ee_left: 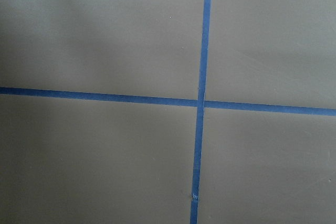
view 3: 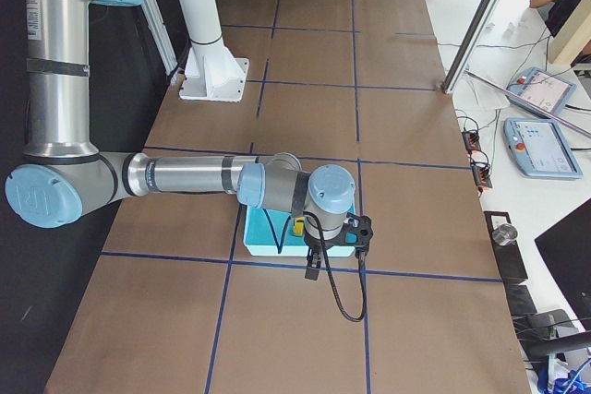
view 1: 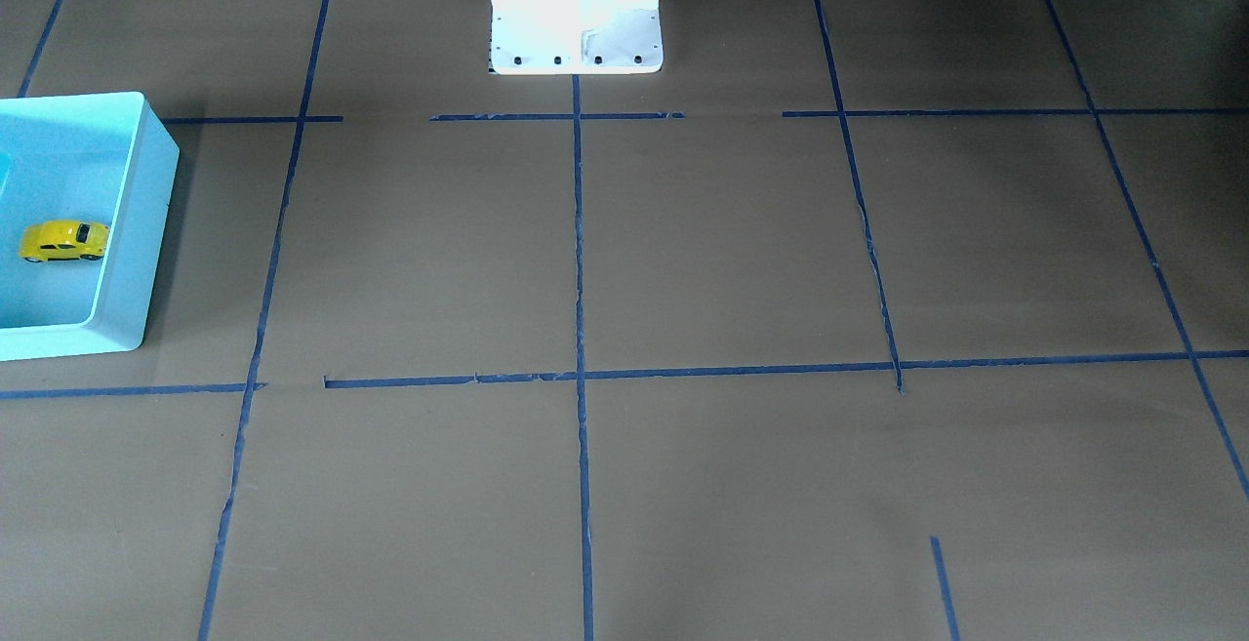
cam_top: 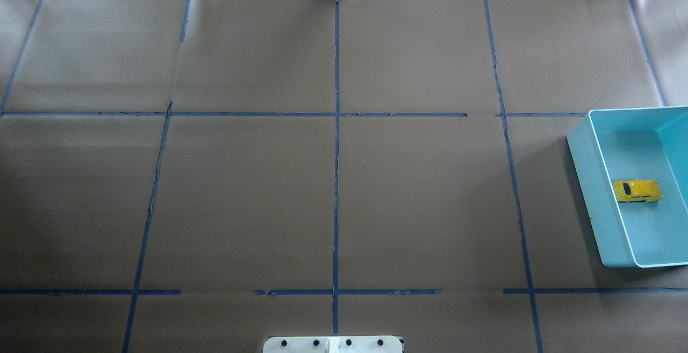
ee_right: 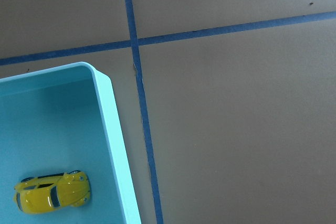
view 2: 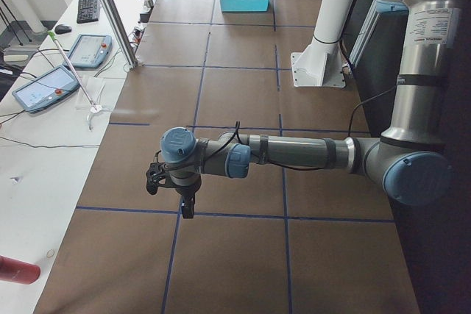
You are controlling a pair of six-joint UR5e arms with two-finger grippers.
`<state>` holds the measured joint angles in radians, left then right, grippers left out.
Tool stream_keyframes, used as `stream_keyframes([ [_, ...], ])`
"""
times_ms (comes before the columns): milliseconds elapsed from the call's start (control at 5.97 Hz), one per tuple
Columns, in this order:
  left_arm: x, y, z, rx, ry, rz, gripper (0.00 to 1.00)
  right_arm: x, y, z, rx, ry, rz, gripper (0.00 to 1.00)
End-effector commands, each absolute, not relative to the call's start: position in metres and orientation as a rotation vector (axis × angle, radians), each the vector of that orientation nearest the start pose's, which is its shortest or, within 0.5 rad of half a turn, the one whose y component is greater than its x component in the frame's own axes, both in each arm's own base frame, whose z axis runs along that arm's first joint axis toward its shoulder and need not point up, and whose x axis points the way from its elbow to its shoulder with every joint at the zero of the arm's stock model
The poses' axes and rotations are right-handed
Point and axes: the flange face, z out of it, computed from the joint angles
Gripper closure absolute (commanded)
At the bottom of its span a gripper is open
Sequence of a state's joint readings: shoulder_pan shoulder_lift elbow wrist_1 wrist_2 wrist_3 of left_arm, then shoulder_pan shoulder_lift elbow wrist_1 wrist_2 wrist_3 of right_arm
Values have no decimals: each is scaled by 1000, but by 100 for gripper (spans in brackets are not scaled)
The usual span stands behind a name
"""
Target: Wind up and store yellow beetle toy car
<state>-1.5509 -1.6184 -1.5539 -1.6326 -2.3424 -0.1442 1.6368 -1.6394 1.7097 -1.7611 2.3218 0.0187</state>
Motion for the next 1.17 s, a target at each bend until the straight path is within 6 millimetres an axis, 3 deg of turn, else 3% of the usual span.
stream_keyframes([
  [0, -54, -519, 638, 22, 776, -83, 0, 96, -445, 648, -103, -732, 126, 0],
  [1006, -54, -519, 639, 21, 774, -84, 0, 95, -447, 653, -115, -732, 129, 0],
])
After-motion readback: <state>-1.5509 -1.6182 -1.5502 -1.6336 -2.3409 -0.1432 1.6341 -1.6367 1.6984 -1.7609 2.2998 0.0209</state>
